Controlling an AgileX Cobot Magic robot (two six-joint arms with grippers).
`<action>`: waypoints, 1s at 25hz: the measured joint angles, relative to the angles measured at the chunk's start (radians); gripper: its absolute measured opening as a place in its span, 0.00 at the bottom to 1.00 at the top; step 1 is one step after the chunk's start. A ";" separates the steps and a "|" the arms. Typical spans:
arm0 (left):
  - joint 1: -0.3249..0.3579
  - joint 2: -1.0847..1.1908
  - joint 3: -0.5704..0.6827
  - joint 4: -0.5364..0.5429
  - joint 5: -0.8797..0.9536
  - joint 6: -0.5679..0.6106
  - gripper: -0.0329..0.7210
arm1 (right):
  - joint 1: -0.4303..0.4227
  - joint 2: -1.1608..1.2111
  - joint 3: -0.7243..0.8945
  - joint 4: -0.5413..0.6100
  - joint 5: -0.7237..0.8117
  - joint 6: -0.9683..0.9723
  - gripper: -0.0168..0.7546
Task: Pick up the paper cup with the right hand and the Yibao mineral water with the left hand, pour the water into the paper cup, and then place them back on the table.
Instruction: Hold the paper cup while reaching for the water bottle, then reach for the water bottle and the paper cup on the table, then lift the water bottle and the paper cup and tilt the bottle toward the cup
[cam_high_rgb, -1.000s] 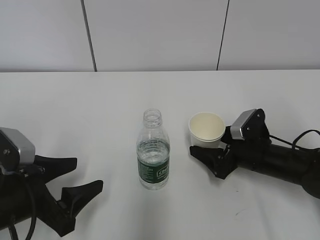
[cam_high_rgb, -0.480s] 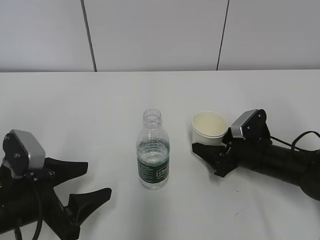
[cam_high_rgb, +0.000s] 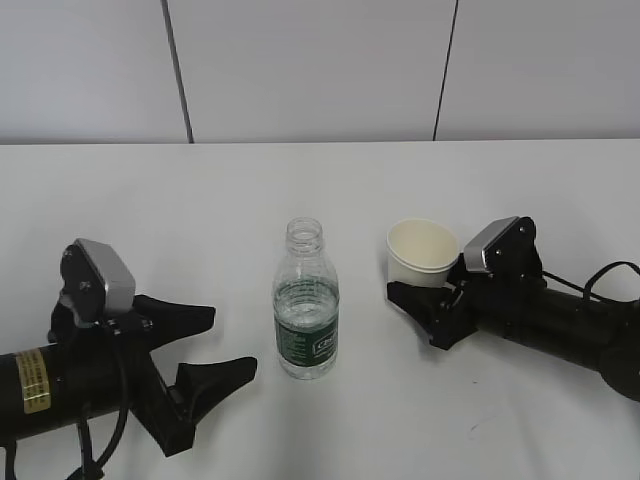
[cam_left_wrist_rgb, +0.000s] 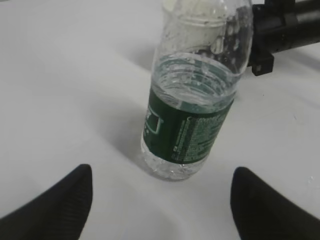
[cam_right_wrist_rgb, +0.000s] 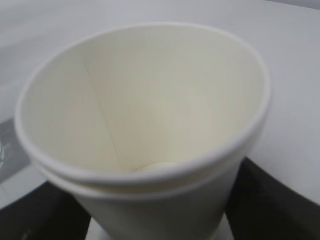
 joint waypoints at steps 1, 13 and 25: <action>0.000 0.018 -0.017 0.018 0.000 -0.003 0.74 | 0.000 0.000 0.000 0.002 0.000 0.000 0.75; -0.008 0.120 -0.159 0.070 0.000 -0.094 0.80 | 0.000 0.000 0.000 0.009 0.000 0.000 0.75; -0.121 0.191 -0.248 -0.009 0.001 -0.108 0.86 | 0.000 0.000 0.000 0.010 0.000 0.000 0.75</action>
